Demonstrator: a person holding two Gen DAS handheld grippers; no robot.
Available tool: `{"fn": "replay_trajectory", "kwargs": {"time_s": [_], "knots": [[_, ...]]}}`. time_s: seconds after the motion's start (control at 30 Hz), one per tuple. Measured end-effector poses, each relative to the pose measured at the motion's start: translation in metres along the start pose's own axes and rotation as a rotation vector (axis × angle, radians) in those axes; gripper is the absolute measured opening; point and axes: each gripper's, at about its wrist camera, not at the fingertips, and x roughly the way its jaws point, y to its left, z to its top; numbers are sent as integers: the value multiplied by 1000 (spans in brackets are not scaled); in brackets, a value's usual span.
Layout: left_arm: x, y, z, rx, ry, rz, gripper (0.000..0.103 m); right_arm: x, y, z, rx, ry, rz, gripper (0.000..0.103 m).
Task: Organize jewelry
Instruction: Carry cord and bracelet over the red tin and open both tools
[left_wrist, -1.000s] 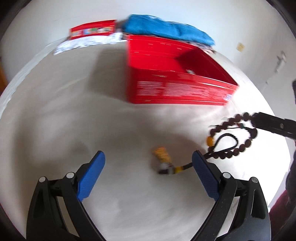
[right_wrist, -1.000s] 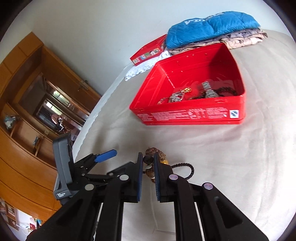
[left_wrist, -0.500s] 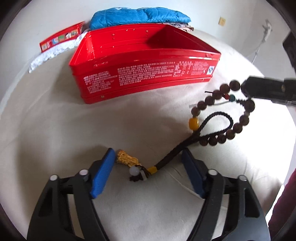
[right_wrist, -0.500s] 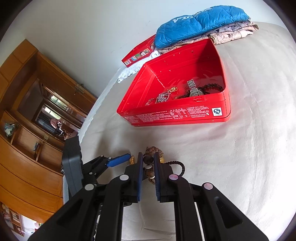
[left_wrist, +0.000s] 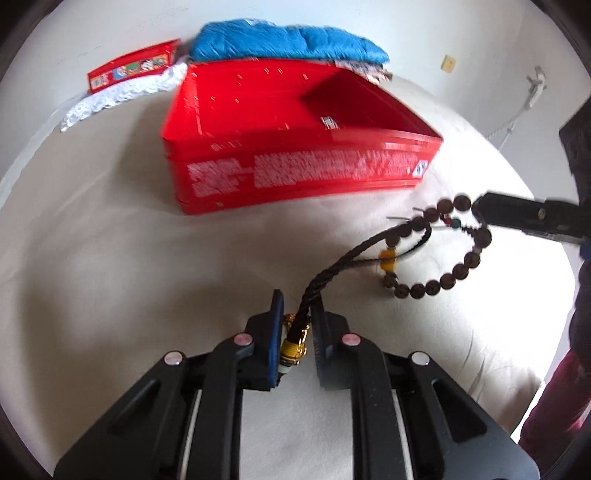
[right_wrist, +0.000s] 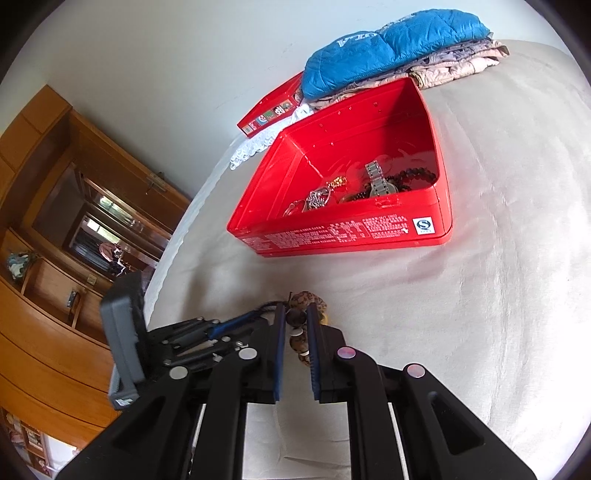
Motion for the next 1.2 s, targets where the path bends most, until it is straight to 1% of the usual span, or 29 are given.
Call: {"fn": "replay_trajectory", "kwargs": {"time_s": [0.27,0.57,0.7,0.9,1.1,1.2], "knots": [[-33,9,18,-41,-92,17,13,-10,11,5,-34,-21,-23,11],[-47,14,52,-67,-149,45,13,-17,22,22,-81,-34,-85,11],[-54,5,67,-43,-182,70,13,-22,28,36,-103,-48,-112,11],[-60,-11,92,-11,-215,70,13,-33,33,62,-121,-90,-134,11],[-58,-20,118,8,-234,77,13,-37,37,94,-136,-140,-153,11],[-55,-24,135,13,-242,80,13,-36,37,110,-139,-174,-181,11]]}}
